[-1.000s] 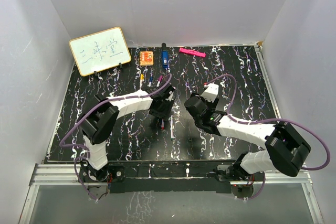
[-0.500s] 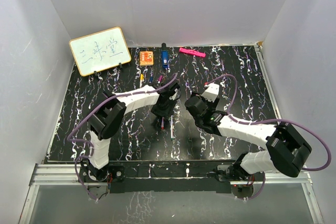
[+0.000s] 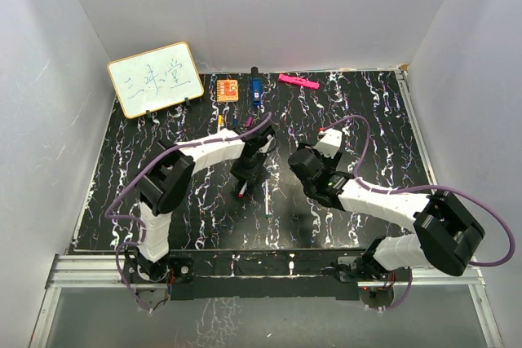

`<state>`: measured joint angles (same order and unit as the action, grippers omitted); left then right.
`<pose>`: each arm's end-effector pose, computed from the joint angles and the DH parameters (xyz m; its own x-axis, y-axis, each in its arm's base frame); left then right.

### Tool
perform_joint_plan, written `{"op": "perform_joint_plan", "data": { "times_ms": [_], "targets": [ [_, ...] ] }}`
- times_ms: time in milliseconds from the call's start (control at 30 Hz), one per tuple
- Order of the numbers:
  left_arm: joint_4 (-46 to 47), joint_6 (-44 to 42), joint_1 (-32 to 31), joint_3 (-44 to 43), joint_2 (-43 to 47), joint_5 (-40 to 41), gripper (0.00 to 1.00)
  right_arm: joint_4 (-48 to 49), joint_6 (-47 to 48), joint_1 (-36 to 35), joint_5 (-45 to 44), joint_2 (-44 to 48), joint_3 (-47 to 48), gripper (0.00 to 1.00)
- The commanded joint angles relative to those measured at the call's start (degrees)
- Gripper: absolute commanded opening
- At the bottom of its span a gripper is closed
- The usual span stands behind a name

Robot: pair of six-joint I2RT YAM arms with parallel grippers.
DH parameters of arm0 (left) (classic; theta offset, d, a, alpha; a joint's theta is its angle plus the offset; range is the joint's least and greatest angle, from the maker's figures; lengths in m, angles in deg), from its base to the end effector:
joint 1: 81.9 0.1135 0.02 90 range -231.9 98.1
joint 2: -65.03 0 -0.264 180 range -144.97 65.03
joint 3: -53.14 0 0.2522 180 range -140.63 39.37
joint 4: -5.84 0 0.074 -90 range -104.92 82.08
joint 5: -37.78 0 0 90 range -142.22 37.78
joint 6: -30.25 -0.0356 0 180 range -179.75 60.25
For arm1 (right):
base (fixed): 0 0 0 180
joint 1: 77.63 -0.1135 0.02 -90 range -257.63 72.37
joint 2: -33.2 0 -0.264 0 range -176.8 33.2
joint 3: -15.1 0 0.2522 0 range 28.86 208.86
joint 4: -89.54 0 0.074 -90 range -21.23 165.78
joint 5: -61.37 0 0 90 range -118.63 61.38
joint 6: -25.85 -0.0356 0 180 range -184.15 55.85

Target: Insert the pens into the pen caps

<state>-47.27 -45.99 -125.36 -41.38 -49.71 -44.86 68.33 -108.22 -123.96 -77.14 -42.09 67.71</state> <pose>0.2924 -0.2708 0.1614 -0.8313 0.4628 -0.3078 0.4713 0.8805 0.0510 0.1960 0.1667 0.2039 -0.4180 0.2295 -0.8790 0.2565 0.9580 0.1281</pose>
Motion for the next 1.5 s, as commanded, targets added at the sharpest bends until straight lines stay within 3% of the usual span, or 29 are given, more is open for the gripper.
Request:
{"op": "perform_joint_plan", "data": {
  "times_ms": [0, 233, 700, 900, 1000, 1167, 1333, 1467],
  "targets": [
    [-1.47, -2.23, 4.09, 6.10, -1.82, 0.12, 0.30, 2.60, -1.09, 0.40, -1.76, 1.04, 0.44, 0.66],
    [-1.00, -5.52, 5.76, 5.67, -3.12, -1.97, 0.25, 2.56, -1.39, 0.45, -1.26, 0.26, 1.24, 0.66],
    [2.53, -8.05, 5.76, 3.43, -6.06, -6.58, 0.27, 2.51, -1.08, 0.51, -1.28, 0.37, 1.80, 0.66],
    [4.63, -8.06, 5.91, 3.70, -7.22, -5.32, 0.03, 1.99, -0.92, 0.53, -1.69, 0.67, 1.63, 0.65],
    [6.46, -7.88, 6.10, 5.04, -6.59, -6.44, 0.00, 0.67, -1.75, 0.53, -1.82, 0.09, 1.45, 0.64],
    [9.46, -8.08, 6.49, 7.57, -3.70, -9.11, 0.00, -3.48, -4.10, 0.53, -1.29, -3.57, 2.91, 0.59],
    [9.84, -7.82, 7.47, 8.83, 1.63, -10.86, 0.00, -9.07, -6.70, 0.53, -0.03, -10.09, 7.85, 0.40],
    [6.96, -8.39, 7.60, 8.16, 5.91, -11.44, 0.00, -11.01, -8.62, 0.45, 2.50, -13.90, 10.26, 0.38]
  ]
}}
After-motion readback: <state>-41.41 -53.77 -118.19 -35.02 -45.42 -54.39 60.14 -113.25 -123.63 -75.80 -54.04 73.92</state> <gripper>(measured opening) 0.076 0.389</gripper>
